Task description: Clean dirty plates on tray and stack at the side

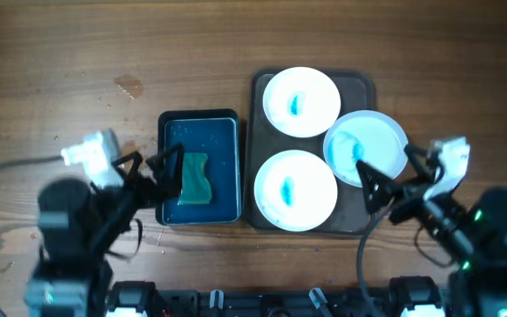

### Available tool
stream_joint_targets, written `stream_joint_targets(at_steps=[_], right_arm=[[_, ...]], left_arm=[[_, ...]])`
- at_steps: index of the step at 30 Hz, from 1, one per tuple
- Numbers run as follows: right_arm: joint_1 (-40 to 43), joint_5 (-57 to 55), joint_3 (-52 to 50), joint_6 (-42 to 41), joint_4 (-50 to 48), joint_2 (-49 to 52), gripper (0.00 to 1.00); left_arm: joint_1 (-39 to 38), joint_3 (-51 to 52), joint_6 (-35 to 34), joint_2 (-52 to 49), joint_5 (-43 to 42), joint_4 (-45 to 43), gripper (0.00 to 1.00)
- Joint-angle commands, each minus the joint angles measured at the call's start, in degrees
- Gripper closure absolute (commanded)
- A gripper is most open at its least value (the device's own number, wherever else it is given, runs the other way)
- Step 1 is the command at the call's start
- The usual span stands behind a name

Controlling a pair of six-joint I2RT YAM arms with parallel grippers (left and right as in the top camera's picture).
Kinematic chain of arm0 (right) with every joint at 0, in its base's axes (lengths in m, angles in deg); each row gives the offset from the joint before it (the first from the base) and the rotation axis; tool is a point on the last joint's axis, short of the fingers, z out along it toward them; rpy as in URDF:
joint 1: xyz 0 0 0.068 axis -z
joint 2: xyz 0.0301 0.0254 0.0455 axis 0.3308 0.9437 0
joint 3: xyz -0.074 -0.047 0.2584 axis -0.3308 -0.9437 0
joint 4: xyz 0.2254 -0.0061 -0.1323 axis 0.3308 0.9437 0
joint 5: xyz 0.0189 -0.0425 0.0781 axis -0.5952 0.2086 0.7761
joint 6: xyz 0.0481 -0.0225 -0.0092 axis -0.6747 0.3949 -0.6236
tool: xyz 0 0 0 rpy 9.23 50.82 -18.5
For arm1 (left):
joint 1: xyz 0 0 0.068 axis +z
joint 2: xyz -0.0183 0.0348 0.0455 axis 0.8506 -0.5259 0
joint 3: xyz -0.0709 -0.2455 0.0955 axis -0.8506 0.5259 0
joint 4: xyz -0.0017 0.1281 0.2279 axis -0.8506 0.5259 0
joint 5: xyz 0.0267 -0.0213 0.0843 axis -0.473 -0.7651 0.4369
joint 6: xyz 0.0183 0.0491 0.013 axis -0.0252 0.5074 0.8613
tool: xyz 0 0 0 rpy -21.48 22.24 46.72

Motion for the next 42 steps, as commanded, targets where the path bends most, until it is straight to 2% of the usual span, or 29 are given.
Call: stream_joint_targets(at_steps=[1,4,6,8,10,11,13,14,17,21,22,24,30,31,32,39,42], right_arm=[[-0.1,2.4,12.9,-1.2,6.6,10.8,0.0],[-0.1,10.7,14.5,-1.7,7.5,15.7,0.0],[-0.2,11.3,14.3,-1.7,11.5,18.2,0.01],[-0.2,9.2,13.8,-2.0,16.7,19.2,0.08],[-0.2,7.1,12.7,-2.5,21.4,19.5,0.19],[-0.2,5.7,11.5,-3.5,24.1,19.5,0.23],[-0.2,4.9,8.1,-4.3,26.3,19.5,0.32],[-0.3,4.9,6.5,-5.0,26.3,19.5,0.34],[-2.7,3.8,1.6,-4.0,25.4,19.8,0.41],[-9.4,-6.8,-0.7,-10.0,25.3,24.8,0.48],[-10.7,-8.3,-1.1,-12.3,24.2,26.5,0.52],[-12.7,-7.8,-1.7,-14.2,21.0,30.0,0.53],[-14.5,-6.5,-1.9,-15.3,15.5,36.7,0.57],[-14.5,-6.8,-1.9,-15.3,15.4,36.8,0.57],[-14.5,-7.4,-1.9,-15.4,15.2,36.8,0.57],[-12.5,-7.4,1.7,-16.8,15.6,34.6,0.59],[-12.5,-7.8,1.7,-16.9,17.3,33.9,0.54]], left_arm=[[-0.2,-13.7,0.4,-14.4,-1.6,13.4,0.0],[-0.2,-16.9,0.4,-22.4,-1.7,19.7,0.0],[-0.2,-16.8,0.4,-26.5,-3.8,23.6,0.0],[-1.1,-16.7,2.3,-30.1,-3.8,25.8,0.02],[-3.4,-16.3,2.5,-33.3,-0.6,27.2,0.12],[-5.7,-15.5,1.6,-35.4,4.9,27.4,0.16],[-8.9,-13.3,-3.6,-38.8,14.4,26.3,0.22],[-10.3,-11.5,-5.5,-40.9,16.5,24.2,0.24],[-11.2,-6.9,-8.8,-46.5,16.5,18.2,0.34],[-11.2,-6.0,-8.7,-53.4,13.7,12.7,0.36],[-11.2,-6.0,-8.6,-54.2,13.7,11.6,0.36],[-11.2,-6.0,-8.5,-55.7,14.6,9.9,0.38],[-12.3,-6.0,-7.6,-62.4,14.8,6.0,0.75],[-13.1,-6.0,-7.0,-63.7,14.8,5.1,0.89],[-13.7,-6.0,-7.0,-64.6,14.8,4.5,0.96],[-13.4,-11.5,-3.0,-57.4,14.7,12.9,0.96],[-13.4,-11.5,-2.4,-55.7,14.6,13.0,0.88]])
